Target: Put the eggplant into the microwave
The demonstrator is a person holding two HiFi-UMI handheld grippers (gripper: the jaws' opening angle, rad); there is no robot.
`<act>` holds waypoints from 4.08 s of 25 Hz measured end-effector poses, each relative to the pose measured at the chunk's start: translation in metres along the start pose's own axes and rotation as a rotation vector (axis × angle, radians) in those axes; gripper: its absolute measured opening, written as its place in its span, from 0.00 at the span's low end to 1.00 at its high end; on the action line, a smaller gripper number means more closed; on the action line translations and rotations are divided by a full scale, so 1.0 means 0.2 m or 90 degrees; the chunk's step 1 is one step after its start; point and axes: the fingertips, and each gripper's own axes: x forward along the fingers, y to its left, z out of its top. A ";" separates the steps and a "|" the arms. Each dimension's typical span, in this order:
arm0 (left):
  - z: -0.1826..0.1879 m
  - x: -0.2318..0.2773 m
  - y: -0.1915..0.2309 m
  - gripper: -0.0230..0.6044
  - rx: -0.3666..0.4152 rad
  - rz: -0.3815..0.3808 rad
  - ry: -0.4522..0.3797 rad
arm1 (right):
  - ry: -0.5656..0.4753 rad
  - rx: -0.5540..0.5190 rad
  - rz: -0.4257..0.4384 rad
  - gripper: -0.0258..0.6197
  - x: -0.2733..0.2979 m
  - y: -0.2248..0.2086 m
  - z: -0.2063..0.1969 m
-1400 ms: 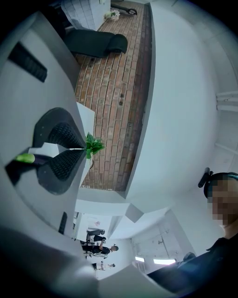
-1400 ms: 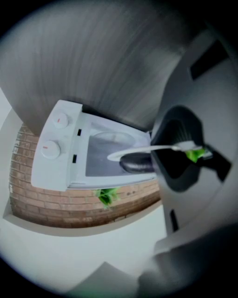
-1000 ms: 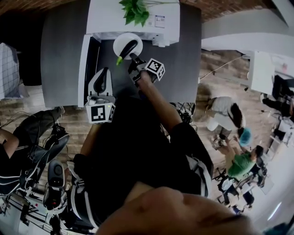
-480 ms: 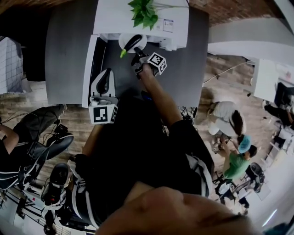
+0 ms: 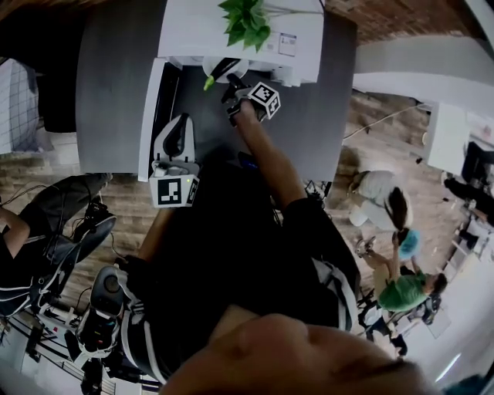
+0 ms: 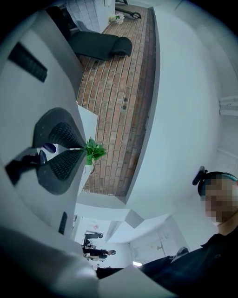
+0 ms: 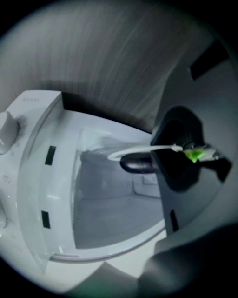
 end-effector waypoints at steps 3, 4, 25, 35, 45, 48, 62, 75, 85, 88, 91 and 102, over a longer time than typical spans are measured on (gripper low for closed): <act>-0.01 0.01 0.00 0.11 -0.001 0.001 0.008 | -0.002 0.003 -0.001 0.10 0.02 0.00 0.01; -0.02 0.01 0.00 0.11 -0.001 0.002 0.010 | -0.002 0.003 -0.001 0.10 0.03 -0.01 0.01; -0.02 0.04 0.05 0.10 -0.004 0.015 0.015 | -0.003 0.008 -0.002 0.10 0.10 0.03 0.06; -0.02 0.03 0.06 0.10 -0.007 0.015 0.016 | -0.007 0.008 -0.001 0.10 0.13 0.03 0.08; -0.03 0.02 0.06 0.10 -0.009 0.015 0.018 | -0.010 0.016 -0.006 0.10 0.13 0.02 0.10; -0.03 0.02 0.07 0.10 -0.010 0.014 0.020 | -0.013 0.013 0.000 0.11 0.12 0.03 0.10; -0.03 0.01 0.07 0.10 -0.008 0.010 0.016 | -0.030 -0.062 -0.004 0.26 0.05 0.06 0.13; -0.01 -0.01 0.09 0.10 -0.013 0.018 0.008 | -0.032 -0.413 -0.090 0.20 -0.12 0.13 0.09; -0.02 -0.01 0.08 0.10 -0.017 0.011 0.006 | 0.015 -0.767 -0.175 0.10 -0.13 0.17 -0.10; -0.03 -0.01 0.08 0.10 -0.018 0.010 0.007 | 0.020 -0.776 -0.186 0.10 -0.11 0.14 -0.12; -0.03 -0.03 0.10 0.10 -0.018 0.011 0.007 | 0.024 -0.768 -0.195 0.10 -0.08 0.12 -0.13; -0.04 -0.04 0.13 0.10 -0.022 0.013 0.013 | 0.025 -0.760 -0.219 0.10 0.03 0.10 -0.09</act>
